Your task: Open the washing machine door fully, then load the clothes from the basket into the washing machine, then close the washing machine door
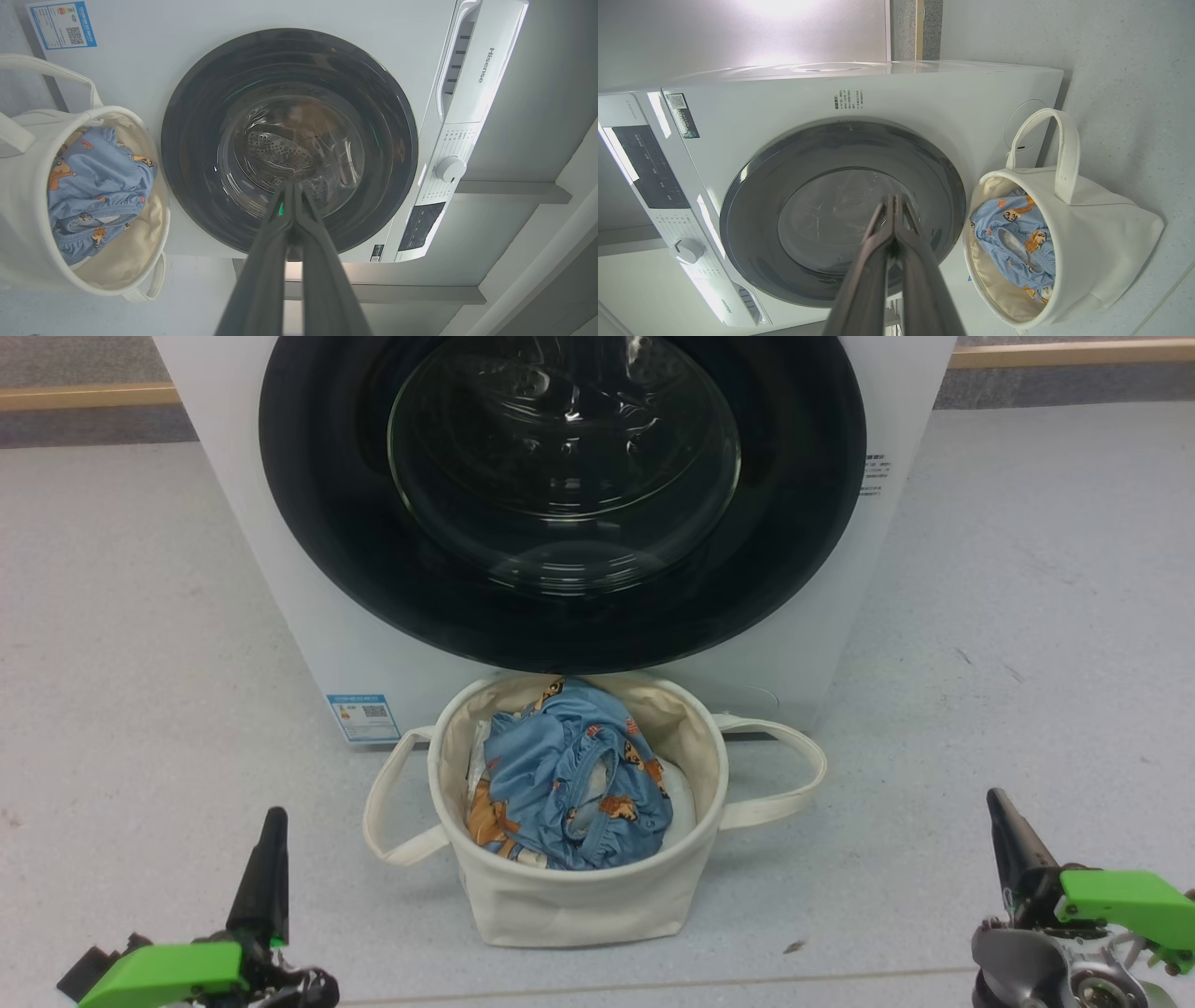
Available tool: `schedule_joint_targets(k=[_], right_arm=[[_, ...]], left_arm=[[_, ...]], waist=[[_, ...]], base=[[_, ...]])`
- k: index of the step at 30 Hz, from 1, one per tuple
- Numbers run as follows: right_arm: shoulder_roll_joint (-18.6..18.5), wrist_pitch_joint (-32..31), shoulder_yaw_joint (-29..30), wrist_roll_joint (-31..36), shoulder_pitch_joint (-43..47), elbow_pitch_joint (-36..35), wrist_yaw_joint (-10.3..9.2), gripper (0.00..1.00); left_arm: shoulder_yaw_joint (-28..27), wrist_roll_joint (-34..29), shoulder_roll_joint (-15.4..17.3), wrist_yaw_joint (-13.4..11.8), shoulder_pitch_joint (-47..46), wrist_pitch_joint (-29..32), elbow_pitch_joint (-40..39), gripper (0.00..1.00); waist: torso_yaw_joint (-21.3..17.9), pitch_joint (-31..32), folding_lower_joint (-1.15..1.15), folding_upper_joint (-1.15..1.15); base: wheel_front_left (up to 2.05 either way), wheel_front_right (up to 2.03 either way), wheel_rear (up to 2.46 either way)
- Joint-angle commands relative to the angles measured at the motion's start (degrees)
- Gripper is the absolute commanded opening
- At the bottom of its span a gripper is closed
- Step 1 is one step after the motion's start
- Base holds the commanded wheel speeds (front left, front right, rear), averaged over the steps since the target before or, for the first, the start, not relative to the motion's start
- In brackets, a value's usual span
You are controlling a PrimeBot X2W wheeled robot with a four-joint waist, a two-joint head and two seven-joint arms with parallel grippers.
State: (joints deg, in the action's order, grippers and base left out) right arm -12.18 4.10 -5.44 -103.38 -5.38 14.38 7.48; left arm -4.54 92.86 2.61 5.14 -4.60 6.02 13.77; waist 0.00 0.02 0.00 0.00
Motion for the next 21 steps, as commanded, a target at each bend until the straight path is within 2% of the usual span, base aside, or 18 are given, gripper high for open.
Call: schedule_joint_targets(k=[1, 21], right_arm=[[-0.3, -0.3, -0.8, 0.2, -1.0, -1.6, 0.01, 0.0], [-0.3, -0.3, -0.7, 0.2, -1.0, -1.6, 0.01, 0.0]], left_arm=[[-2.0, -0.7, 0.3, 0.5, -1.7, 0.4, -1.6, 0.0], [-2.0, -0.7, 0.3, 0.5, -1.7, 0.4, -1.6, 0.0]], waist=[[0.0, 0.0, 0.0, 0.0], [0.0, 0.0, 0.0, 0.0]], base=[[0.0, 0.0, 0.0], [0.0, 0.0, 0.0]])
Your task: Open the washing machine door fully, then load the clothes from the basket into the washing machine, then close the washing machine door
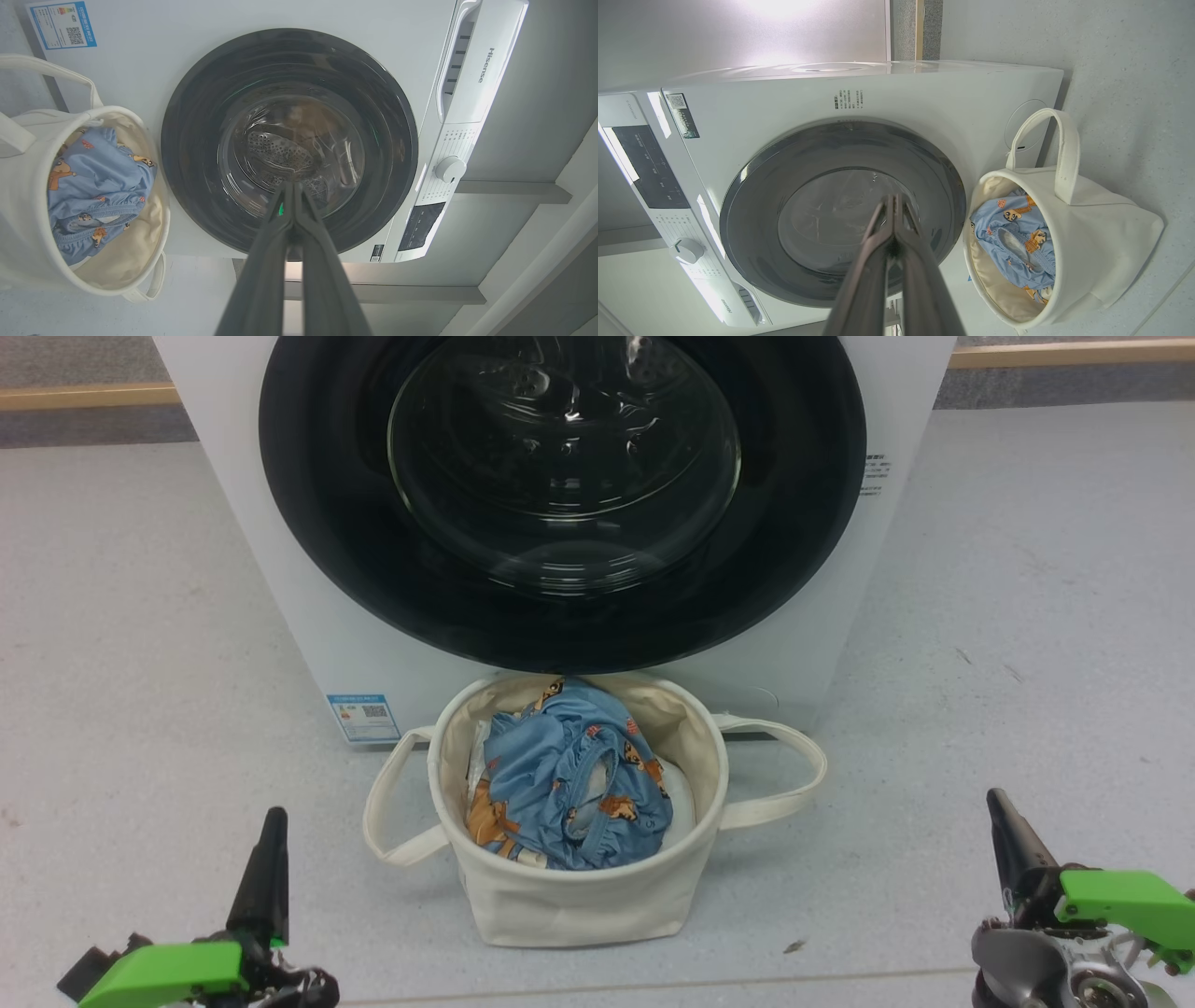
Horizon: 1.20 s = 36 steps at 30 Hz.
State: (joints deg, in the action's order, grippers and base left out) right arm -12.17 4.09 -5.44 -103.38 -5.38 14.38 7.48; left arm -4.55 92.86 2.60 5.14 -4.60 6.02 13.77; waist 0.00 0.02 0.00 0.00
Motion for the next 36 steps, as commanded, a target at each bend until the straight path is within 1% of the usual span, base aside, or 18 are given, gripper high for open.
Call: schedule_joint_targets(k=[1, 14, 15, 17, 18, 19, 25, 29, 36], right_arm=[[-0.3, -0.3, -0.7, 0.2, -1.0, -1.6, 0.01, 0.0], [-0.3, -0.3, -0.7, 0.2, -1.0, -1.6, 0.01, 0.0], [0.0, 0.0, 0.0, 0.0, 0.0, 0.0, 0.0, 1.0], [0.4, 0.0, -0.2, 0.0, 0.1, 1.3, 0.01, 1.0], [0.7, 0.0, -0.3, 0.0, 0.3, 2.1, 0.01, 0.0], [1.1, 0.0, -0.6, 0.0, 0.9, 3.2, 0.01, 1.0], [1.3, 0.4, -0.4, 0.3, -0.1, 3.2, 0.01, 1.0], [1.5, 0.8, -0.1, 0.4, -0.7, 3.4, 0.01, 1.0], [1.6, 1.3, 0.1, 1.7, -1.8, 2.6, 0.01, 1.0]], left_arm=[[-2.0, -0.7, 0.3, 0.5, -1.7, 0.4, -1.6, 0.0], [-2.0, -0.7, 0.3, 0.5, -1.7, 0.4, -1.6, 0.0], [0.0, -0.5, 0.0, 0.0, 0.0, 0.0, 0.0, 1.0], [0.1, -0.5, -0.1, -0.1, 0.1, 0.0, 1.4, 1.0], [0.1, -0.5, -0.1, -0.1, 0.3, -0.1, 2.1, 0.0], [0.2, -0.5, -0.3, -0.1, 1.1, -0.1, 3.3, 1.0], [-0.1, -0.7, 0.0, -0.5, 0.1, -0.4, 3.2, 1.0], [-0.2, -1.1, 0.3, -0.7, -0.6, -0.7, 3.3, 1.0], [-0.6, -1.7, 0.8, -1.0, -2.1, -1.5, 3.3, 1.0]], waist=[[0.0, 0.0, 0.0, 0.0], [0.0, 0.0, 0.0, 0.0], [0.0, 0.0, 0.0, 0.0], [0.0, 0.0, 0.0, 0.0], [0.0, 0.0, 0.0, 0.0], [0.0, 0.0, 0.0, 0.0], [0.2, 0.0, 0.07, 0.0], [0.4, 0.0, 0.01, 0.0], [0.8, 0.0, 0.0, 0.0]], base=[[0.0, 0.0, 0.0], [0.0, 0.0, 0.0], [0.0, 0.0, 0.0], [0.0, 0.0, 0.0], [0.0, 0.0, 0.0], [0.0, 0.0, 0.0], [0.0, 0.0, 0.0], [0.0, 0.0, 0.0], [0.0, 0.0, 0.0]])
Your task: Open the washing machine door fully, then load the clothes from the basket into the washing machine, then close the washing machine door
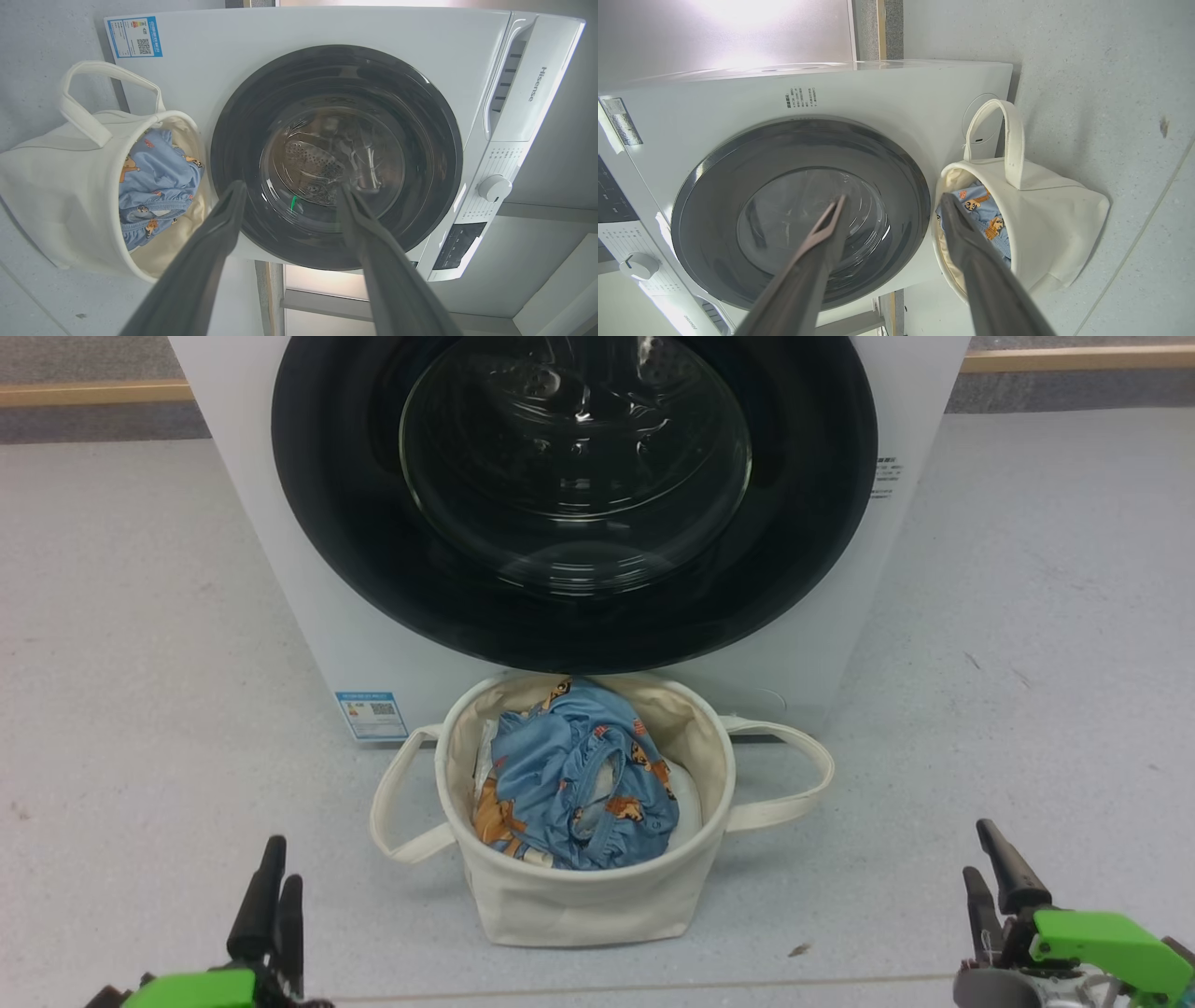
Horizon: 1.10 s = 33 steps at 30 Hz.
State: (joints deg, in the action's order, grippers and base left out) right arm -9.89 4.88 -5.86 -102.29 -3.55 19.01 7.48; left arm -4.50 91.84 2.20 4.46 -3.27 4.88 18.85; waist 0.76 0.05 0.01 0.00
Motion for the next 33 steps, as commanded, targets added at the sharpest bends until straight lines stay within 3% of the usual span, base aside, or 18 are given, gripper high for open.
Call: schedule_joint_targets(k=[1, 12, 23, 33], right_arm=[[-0.7, 0.5, 0.4, 1.0, -3.7, -2.2, 0.01, 1.0], [-1.5, 1.7, -1.5, 9.5, -5.3, -2.4, 0.01, 1.0], [-1.4, 2.7, -2.6, 25.0, -6.6, -1.9, 0.01, 1.0], [-1.6, 3.6, -3.7, 33.6, -7.6, -1.5, 0.01, 1.0]], left_arm=[[-0.5, -0.9, 1.3, -0.3, -3.6, -0.4, -1.8, 1.0], [1.1, -5.8, 3.2, -0.7, -4.7, -2.7, -2.0, 1.0], [7.0, -19.2, 6.8, -2.5, -6.2, -5.6, -0.6, 1.0], [8.4, -28.1, 8.2, -4.4, -7.4, -7.3, -0.8, 1.0]], waist=[[0.1, 0.0, -0.01, 0.0], [0.5, 0.1, -0.01, 0.0], [1.1, 0.1, -0.01, 0.0], [1.7, 0.2, -0.01, 0.0]], base=[[0.0, 0.0, 0.0], [0.0, 0.0, 0.0], [0.0, 0.0, 0.0], [0.0, 0.0, 0.0]])
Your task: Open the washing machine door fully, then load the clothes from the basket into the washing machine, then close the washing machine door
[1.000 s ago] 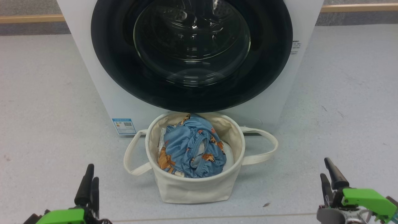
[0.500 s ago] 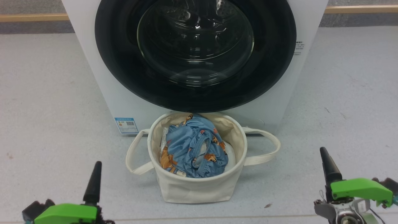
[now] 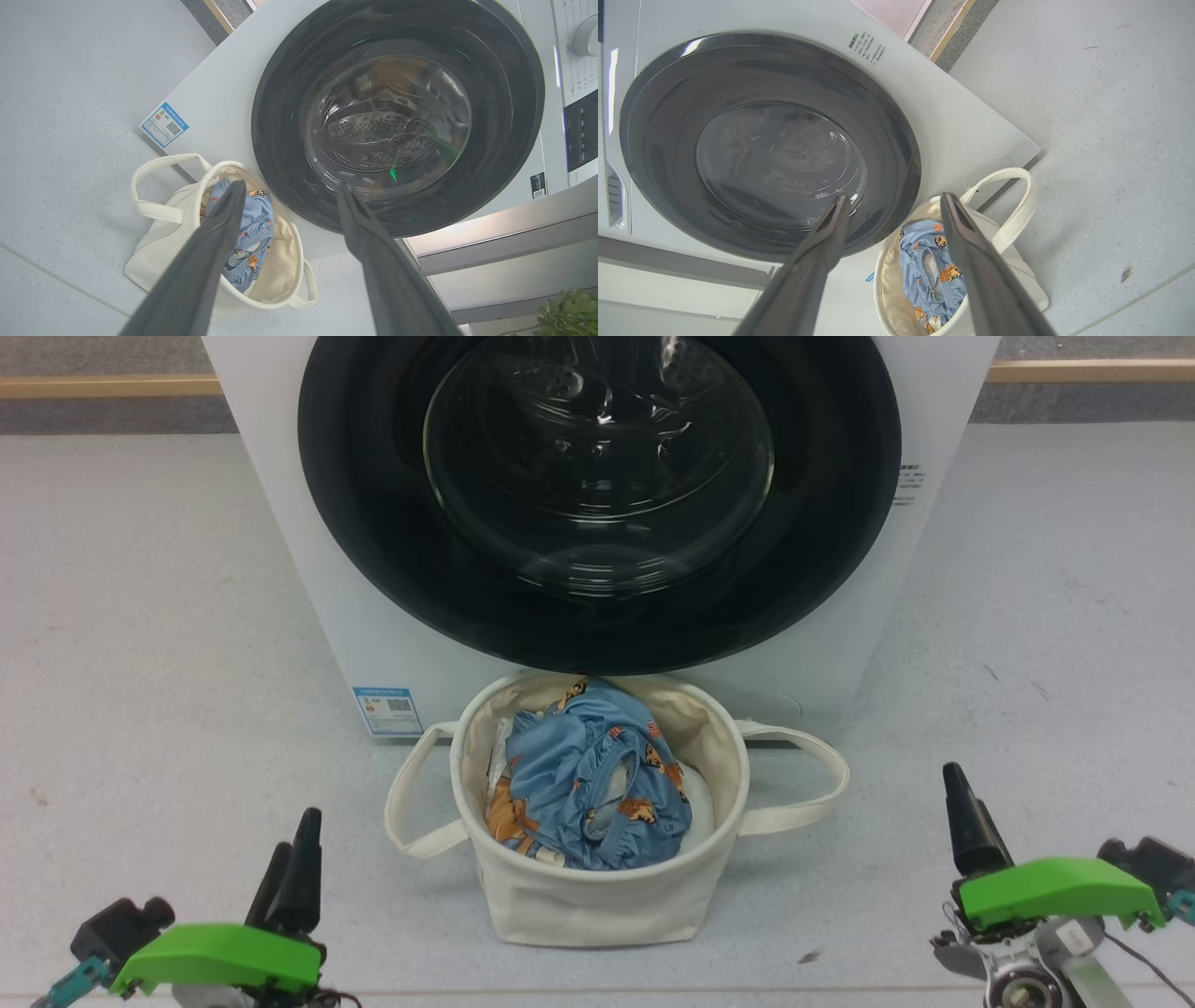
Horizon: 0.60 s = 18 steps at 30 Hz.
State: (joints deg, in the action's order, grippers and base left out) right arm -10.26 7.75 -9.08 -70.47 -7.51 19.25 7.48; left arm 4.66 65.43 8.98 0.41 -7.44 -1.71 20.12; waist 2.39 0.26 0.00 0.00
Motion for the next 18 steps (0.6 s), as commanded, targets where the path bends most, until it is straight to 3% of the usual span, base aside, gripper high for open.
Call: schedule_joint_targets(k=[1, 18], right_arm=[[-1.2, 0.8, -0.6, 2.5, -3.8, -1.8, 0.01, 1.0], [-1.9, 2.5, -2.9, 14.9, -5.9, -1.4, 0.01, 1.0]], left_arm=[[-0.8, -2.4, 1.5, -0.4, -3.3, -0.9, -2.2, 1.0], [-0.6, -14.1, 2.9, -0.6, -5.1, -4.1, -0.3, 1.0]], waist=[[0.1, 0.1, 0.0, 0.0], [1.0, 0.6, 0.0, 0.0]], base=[[0.0, 0.0, 0.0], [0.0, 0.0, 0.0]])
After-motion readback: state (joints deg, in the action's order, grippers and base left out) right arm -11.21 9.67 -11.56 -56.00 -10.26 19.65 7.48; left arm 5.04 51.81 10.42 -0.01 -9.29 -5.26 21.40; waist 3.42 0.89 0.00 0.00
